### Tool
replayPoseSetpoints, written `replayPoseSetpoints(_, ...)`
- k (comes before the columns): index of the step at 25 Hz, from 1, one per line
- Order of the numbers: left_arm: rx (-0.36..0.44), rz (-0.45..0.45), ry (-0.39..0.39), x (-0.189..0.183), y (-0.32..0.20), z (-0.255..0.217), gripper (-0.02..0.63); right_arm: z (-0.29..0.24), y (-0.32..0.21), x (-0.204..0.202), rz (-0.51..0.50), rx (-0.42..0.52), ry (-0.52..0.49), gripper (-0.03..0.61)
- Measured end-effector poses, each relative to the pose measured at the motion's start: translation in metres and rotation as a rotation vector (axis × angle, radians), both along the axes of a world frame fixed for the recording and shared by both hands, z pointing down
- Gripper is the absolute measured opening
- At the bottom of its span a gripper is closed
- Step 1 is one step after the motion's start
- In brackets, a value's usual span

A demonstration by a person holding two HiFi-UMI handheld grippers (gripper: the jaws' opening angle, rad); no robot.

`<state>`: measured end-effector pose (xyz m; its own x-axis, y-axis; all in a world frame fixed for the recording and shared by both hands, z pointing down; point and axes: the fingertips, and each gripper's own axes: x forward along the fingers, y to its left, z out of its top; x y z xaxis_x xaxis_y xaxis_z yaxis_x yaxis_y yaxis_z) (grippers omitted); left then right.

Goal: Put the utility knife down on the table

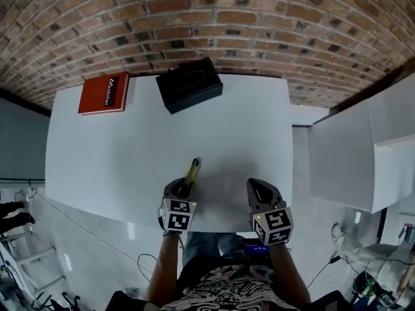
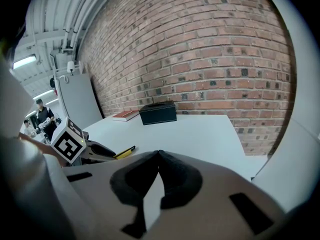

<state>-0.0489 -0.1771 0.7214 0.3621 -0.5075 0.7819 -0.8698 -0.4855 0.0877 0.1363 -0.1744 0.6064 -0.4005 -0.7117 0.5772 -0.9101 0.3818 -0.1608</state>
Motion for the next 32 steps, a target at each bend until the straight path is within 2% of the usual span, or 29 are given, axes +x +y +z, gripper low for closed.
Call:
replayPoseSetpoints(10,0.031,-0.055,0.073,0.0,-0.011,-0.037,0.15,-0.022,-0.011,-0.003,-0.013,0.044,-0.006,0.0)
replayPoseSetpoints(13,0.07,-0.089,0.107,-0.005,-0.016,-0.056,0.15,-0.032,-0.013,-0.007,-0.024,0.07,-0.013,0.0)
replayPoseSetpoints(17,0.141,-0.084,0.086,-0.009,-0.02,-0.085,0.15,-0.05,-0.017,-0.013,-0.041,0.108,-0.019,0.0)
replayPoseSetpoints(20,0.189,-0.1,0.125,-0.01,-0.025,-0.109,0.147,-0.066,-0.021,-0.019,-0.054,0.141,-0.023,0.0)
replayPoseSetpoints(27,0.292,-0.131,0.179,-0.013,-0.034,-0.158,0.067,-0.094,-0.025,-0.035,-0.09,0.213,-0.035,0.0)
replayPoseSetpoints(32,0.325,-0.157,0.261,-0.015,-0.034,-0.187,0.029,-0.116,-0.024,-0.047,-0.112,0.259,-0.039,0.0)
